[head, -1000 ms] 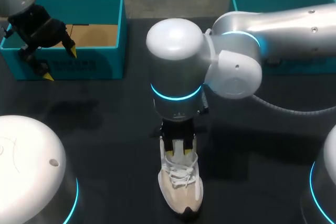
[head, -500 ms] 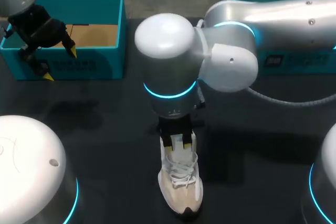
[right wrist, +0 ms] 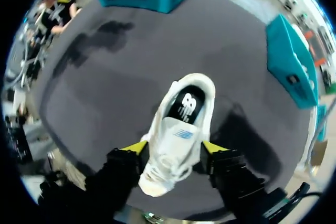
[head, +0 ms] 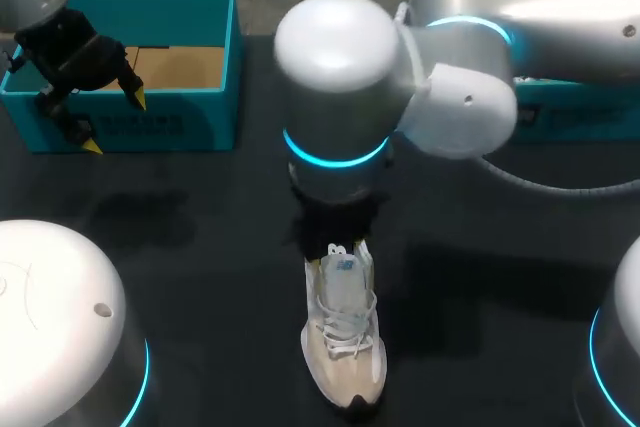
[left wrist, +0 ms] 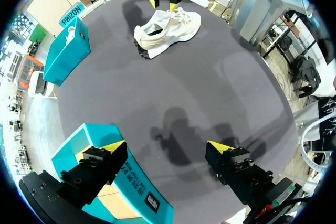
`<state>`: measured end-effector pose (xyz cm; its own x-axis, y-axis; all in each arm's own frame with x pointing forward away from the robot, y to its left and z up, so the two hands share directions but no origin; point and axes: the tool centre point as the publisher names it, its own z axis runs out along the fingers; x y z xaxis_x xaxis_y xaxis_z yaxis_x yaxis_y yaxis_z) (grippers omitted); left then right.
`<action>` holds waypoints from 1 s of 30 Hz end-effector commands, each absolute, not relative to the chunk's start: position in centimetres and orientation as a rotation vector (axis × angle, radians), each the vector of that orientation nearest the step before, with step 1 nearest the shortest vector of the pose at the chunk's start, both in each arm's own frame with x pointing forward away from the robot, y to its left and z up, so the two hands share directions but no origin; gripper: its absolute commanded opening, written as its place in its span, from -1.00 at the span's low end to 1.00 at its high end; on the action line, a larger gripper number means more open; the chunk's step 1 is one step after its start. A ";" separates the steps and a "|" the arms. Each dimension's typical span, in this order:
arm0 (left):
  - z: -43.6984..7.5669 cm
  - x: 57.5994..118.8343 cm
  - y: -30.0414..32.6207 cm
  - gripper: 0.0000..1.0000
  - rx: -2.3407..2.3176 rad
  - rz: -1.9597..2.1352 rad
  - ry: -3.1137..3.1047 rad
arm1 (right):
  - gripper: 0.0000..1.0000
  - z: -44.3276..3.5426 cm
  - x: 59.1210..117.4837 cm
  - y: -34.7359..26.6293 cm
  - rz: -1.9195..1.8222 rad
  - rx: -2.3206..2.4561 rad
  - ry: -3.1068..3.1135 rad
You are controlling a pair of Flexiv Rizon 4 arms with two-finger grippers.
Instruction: Take the shoe out of the shoebox, open the shoe tongue, remove and reinsert the insole, then place the shoe into the shoebox
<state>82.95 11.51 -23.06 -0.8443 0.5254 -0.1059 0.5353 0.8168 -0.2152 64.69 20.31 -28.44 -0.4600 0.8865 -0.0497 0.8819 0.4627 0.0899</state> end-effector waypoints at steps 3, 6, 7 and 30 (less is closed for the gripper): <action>-23.0 82.9 11.5 1.00 0.864 -0.364 2.957 | 1.00 -26.3 66.4 19.0 0.101 1.346 2.830; -23.0 82.9 11.5 1.00 0.864 -0.364 2.957 | 1.00 -25.5 66.4 18.9 0.143 1.109 2.953; -23.0 82.9 11.5 1.00 0.864 -0.364 2.957 | 1.00 -25.3 66.3 19.1 0.161 0.992 3.020; -23.0 82.9 11.5 1.00 0.864 -0.364 2.957 | 1.00 -24.9 67.7 20.0 0.006 0.515 3.139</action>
<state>82.94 11.50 -23.06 -0.8441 0.5256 -0.1059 0.5355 0.8167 -0.2152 67.15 18.58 -25.53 -0.9404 0.3311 0.0772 0.3367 0.9385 0.0761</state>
